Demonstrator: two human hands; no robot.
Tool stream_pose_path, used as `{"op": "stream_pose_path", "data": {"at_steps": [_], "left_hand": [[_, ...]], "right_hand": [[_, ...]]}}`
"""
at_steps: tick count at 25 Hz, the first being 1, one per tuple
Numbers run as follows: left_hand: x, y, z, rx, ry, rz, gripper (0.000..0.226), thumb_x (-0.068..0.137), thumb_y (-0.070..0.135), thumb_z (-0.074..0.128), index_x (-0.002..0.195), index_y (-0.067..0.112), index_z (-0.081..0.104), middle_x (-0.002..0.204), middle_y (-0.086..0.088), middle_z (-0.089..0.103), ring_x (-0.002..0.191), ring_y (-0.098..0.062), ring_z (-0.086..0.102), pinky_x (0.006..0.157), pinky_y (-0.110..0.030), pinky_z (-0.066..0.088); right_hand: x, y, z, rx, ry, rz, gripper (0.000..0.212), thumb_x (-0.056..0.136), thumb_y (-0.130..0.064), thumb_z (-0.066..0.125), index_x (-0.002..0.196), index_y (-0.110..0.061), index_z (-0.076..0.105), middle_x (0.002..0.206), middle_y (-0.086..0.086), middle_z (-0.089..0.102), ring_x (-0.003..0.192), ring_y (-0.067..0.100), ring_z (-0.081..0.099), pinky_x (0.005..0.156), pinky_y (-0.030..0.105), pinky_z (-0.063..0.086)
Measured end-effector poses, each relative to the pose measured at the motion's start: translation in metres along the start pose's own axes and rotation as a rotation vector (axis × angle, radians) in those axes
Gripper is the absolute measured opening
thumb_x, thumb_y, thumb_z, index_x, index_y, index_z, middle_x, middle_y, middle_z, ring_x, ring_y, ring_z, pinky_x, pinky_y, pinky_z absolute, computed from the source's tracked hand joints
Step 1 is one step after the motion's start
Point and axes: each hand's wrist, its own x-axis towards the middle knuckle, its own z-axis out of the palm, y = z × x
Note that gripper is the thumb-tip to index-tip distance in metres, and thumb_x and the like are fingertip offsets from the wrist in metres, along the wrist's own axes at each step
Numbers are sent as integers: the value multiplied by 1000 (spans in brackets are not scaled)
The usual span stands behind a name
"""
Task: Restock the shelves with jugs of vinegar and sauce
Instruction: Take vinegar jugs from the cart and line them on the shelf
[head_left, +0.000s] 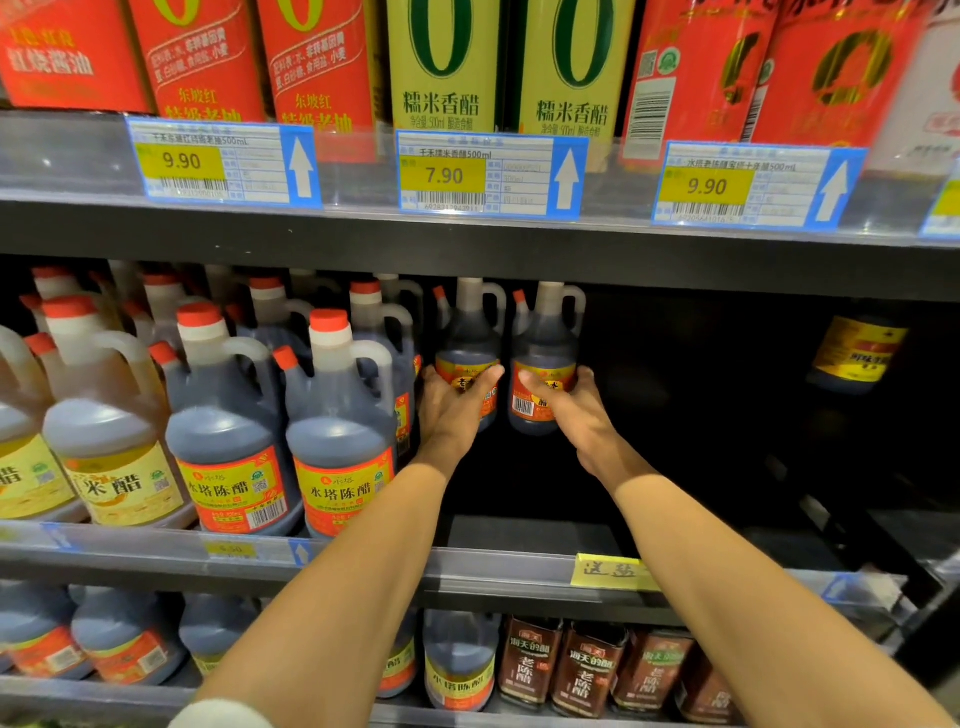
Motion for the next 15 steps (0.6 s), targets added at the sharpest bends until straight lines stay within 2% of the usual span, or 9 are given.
{"op": "stream_pose_path", "data": {"at_steps": [3,6,9,15], "left_hand": [[-7,-5,3,110,35,-12,96,78,47,85,150,4,39,146,-18,56,135,-37,52,110,-41,43],[-15,-5,7,175,77,-26,99,81,41,85,154,1,32,153,-21,46,143,-39,40,115,-44,36],[-16,-4,9,214,114,-14,95,83,35,84,153,-2,32,154,-23,44,144,-39,39,116,-44,34],[-11,-6,8,212,113,19,83,84,28,84,147,-4,40,148,-25,48,138,-40,45,111,-43,39]], "right_hand": [[-1,6,-1,-110,4,10,92,78,-39,88,149,-14,35,137,6,62,125,25,61,109,43,50],[-2,8,-3,-239,39,8,85,78,-43,88,143,-15,42,133,5,64,123,25,62,101,35,50],[-2,10,-3,-310,56,-1,75,79,-45,87,135,-16,46,128,4,65,122,26,63,96,34,49],[0,10,-4,-366,65,-5,72,81,-47,84,134,-16,47,133,8,65,125,30,60,105,45,51]]}}
